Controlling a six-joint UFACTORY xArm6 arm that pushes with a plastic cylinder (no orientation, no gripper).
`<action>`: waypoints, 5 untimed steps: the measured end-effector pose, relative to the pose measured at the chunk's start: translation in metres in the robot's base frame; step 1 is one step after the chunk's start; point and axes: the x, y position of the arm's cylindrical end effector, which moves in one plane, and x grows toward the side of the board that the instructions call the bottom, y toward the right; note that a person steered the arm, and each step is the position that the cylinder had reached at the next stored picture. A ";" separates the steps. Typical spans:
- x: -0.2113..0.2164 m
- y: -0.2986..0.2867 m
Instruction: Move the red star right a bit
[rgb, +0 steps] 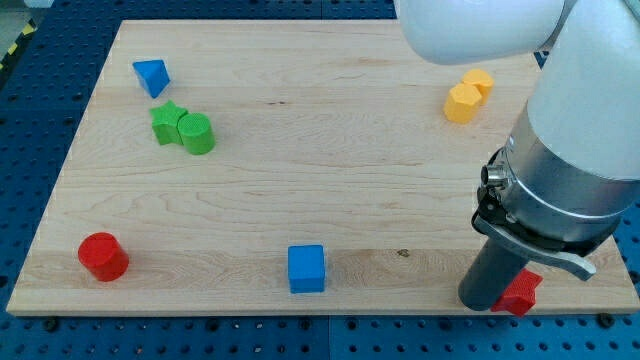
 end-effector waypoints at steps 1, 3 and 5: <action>0.000 0.006; 0.000 0.016; 0.001 0.022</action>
